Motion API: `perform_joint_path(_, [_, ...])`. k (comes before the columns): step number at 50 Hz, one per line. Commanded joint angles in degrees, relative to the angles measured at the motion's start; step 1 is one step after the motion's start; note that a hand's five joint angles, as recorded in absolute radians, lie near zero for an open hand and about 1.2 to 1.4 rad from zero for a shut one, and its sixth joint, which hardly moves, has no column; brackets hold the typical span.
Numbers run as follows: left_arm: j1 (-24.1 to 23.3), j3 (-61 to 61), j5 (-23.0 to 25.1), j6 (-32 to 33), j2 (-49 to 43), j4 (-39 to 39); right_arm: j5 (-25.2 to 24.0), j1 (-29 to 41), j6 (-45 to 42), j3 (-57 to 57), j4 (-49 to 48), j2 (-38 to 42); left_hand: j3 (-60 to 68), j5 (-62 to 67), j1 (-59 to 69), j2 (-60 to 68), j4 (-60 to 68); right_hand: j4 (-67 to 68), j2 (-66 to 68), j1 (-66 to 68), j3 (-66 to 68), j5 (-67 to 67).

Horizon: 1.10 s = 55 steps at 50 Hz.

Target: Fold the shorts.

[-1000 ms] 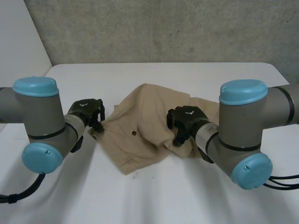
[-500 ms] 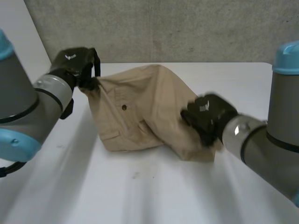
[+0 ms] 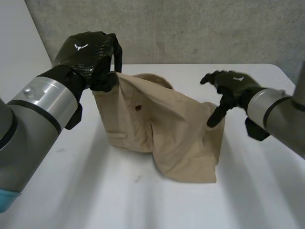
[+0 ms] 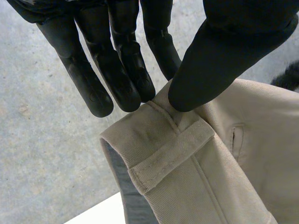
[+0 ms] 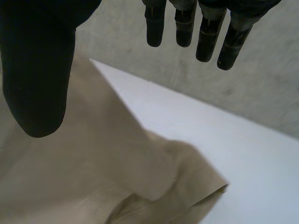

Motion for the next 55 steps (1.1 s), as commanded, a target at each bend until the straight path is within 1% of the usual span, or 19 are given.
perform_joint_path(1, [0.11,-1.85,0.04,0.07,1.92,0.33,-1.2,0.64,1.3,-2.92,0.07,8.08,11.71,14.34,15.54,11.56,11.56,17.9,18.63,19.57,18.87,17.82])
perform_joint_path(2, [0.11,-1.86,0.04,0.07,1.83,0.33,-1.2,0.64,1.13,-4.23,-0.1,9.22,11.71,14.34,15.54,11.56,11.56,32.96,33.68,34.62,33.92,32.87])
perform_joint_path(3, [0.11,-1.86,0.13,0.07,1.57,0.33,-1.2,0.64,1.13,-4.25,-0.1,9.23,11.71,14.34,15.54,11.56,11.56,33.11,33.83,34.77,34.07,33.02])
perform_joint_path(4, [0.2,-1.77,0.13,0.07,1.13,0.42,-1.28,0.64,1.04,-4.94,-0.19,9.75,11.71,14.34,15.54,11.56,11.56,40.94,41.66,42.6,41.9,40.85])
perform_joint_path(5, [0.2,-1.42,0.21,0.25,0.69,0.59,-1.55,0.72,0.52,-6.6,-0.19,10.8,11.71,14.34,15.54,11.56,11.56,60.5,61.22,62.17,61.46,60.41])
perform_joint_path(6, [0.2,-1.42,0.21,0.25,0.69,0.6,-1.72,0.72,-0.79,-8.71,-0.1,11.77,11.71,14.34,15.54,11.56,11.56,66.63,67.35,68.3,67.6,66.54])
perform_joint_path(12, [1.43,2.79,-0.4,6.64,-2.3,0.95,-0.41,0.99,-8.97,-13.91,-1.77,9.76,11.71,14.34,15.54,11.56,11.56,66.69,67.42,68.36,67.66,66.6])
perform_joint_path(18, [1.7,3.86,-0.4,10.8,-0.81,1.04,3.89,1.08,-14.86,-12.16,-5.37,-0.51,11.71,14.34,15.54,11.56,11.56,66.69,67.42,68.36,67.66,66.6])
perform_joint_path(20, [1.43,3.86,-0.4,10.62,2.77,1.04,4.07,1.08,-15.3,-11.72,-5.38,-1.31,11.71,14.34,15.54,11.56,11.56,66.69,67.42,68.36,67.66,66.6])
perform_joint_path(21, [1.43,3.77,-0.4,10.53,4.28,1.04,4.34,1.25,-15.92,-10.32,-5.38,-4.45,11.71,14.34,15.54,11.56,11.56,66.69,67.42,68.36,67.66,66.6])
perform_joint_path(25, [1.52,3.24,-0.4,10.45,10.42,1.04,4.34,1.25,-16.1,-9.17,-5.38,-9.13,11.71,14.34,15.54,11.56,11.56,66.69,67.42,68.36,67.66,66.6])
perform_joint_path(28, [1.34,3.33,-0.49,10.45,15.26,1.04,4.16,0.47,-16.27,-8.64,-4.77,-18.26,11.71,14.34,15.54,11.56,11.56,66.69,67.42,68.36,67.66,66.6])
perform_joint_path(30, [1.34,3.5,-0.49,10.27,19.12,1.12,4.16,0.37,-16.28,-8.81,-4.59,-19.5,11.71,14.34,15.54,11.56,11.56,66.69,67.42,68.36,67.66,66.6])
perform_joint_path(32, [1.43,3.59,-0.49,10.27,21.42,1.21,3.73,0.29,-16.45,-9.69,-2.75,-23.45,11.71,14.34,15.54,11.56,11.56,66.69,67.42,68.36,67.66,66.6])
perform_joint_path(36, [1.7,3.94,-0.58,10.36,26.08,1.47,3.37,0.11,-17.94,-12.06,1.11,-25.75,11.71,14.34,15.54,11.56,11.56,66.69,67.42,68.36,67.66,66.6])
perform_joint_path(40, [1.87,3.68,-0.49,10.36,28.29,1.39,3.37,0.02,-18.82,-13.74,4.37,-25.75,11.71,14.34,15.54,11.56,11.56,66.69,67.42,68.36,67.66,66.6])
perform_joint_path(45, [1.78,1.75,-0.4,10.27,26.27,1.3,3.37,0.72,-19.7,-12.69,6.05,-24.18,11.71,14.34,15.54,11.56,11.56,66.69,67.42,68.36,67.66,66.6])
perform_joint_path(51, [1.61,-1.15,-0.31,10.36,17.05,1.3,3.28,2.39,-19.88,-9.96,5.96,-15.39,11.71,14.34,15.54,11.56,11.56,66.69,67.42,68.36,67.66,66.6])
perform_joint_path(55, [2.4,-0.98,-0.05,10.36,8.37,1.56,3.99,4.77,-19.97,-10.31,5.35,-8.98,11.71,14.34,15.54,11.56,11.56,66.69,67.42,68.36,67.66,66.6])
